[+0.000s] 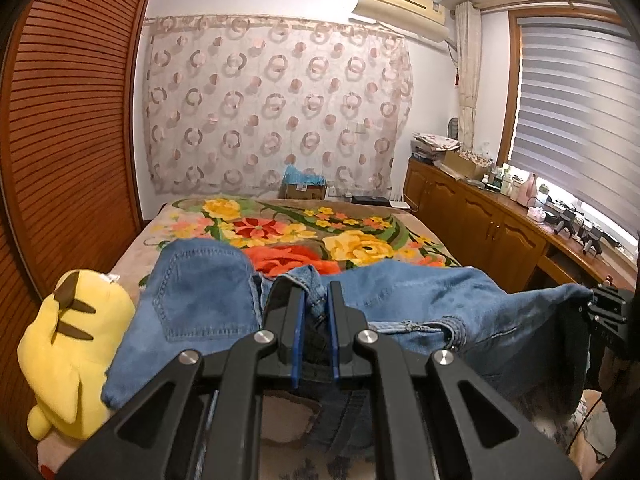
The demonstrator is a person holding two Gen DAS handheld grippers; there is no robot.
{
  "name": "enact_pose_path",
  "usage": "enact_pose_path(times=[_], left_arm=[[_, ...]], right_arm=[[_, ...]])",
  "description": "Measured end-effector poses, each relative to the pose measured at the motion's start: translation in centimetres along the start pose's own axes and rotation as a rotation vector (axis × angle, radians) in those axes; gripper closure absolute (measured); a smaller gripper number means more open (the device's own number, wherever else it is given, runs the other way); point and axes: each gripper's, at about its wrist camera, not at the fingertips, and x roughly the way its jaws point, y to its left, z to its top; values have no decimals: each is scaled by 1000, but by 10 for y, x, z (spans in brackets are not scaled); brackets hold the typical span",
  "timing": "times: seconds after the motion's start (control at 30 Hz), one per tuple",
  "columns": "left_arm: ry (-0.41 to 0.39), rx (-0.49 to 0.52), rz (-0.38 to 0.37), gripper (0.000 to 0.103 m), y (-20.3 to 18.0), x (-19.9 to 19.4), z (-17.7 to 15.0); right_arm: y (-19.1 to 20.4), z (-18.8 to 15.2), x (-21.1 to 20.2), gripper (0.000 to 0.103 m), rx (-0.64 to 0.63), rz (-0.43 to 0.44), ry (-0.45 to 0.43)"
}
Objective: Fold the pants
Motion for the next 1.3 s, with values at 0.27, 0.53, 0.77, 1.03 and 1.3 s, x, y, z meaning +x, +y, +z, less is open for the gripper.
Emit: enact_pose_path(times=[0.27, 0.53, 0.77, 1.03, 1.3], left_arm=[[-11, -14, 19, 96, 13, 37, 29], [5, -12, 41, 95, 24, 72, 40], [59, -28, 67, 93, 36, 111, 32], [113, -7, 61, 77, 39, 133, 20], [149, 40, -40, 42, 33, 112, 10]], right_arm=[[-10, 38, 27, 97, -62, -21, -45], [-15, 64, 70, 97, -100, -38, -47], [-18, 68, 124, 97, -133, -55, 1], [-22, 57, 191, 97, -166, -68, 108], [-22, 45, 230, 97, -192, -84, 191]])
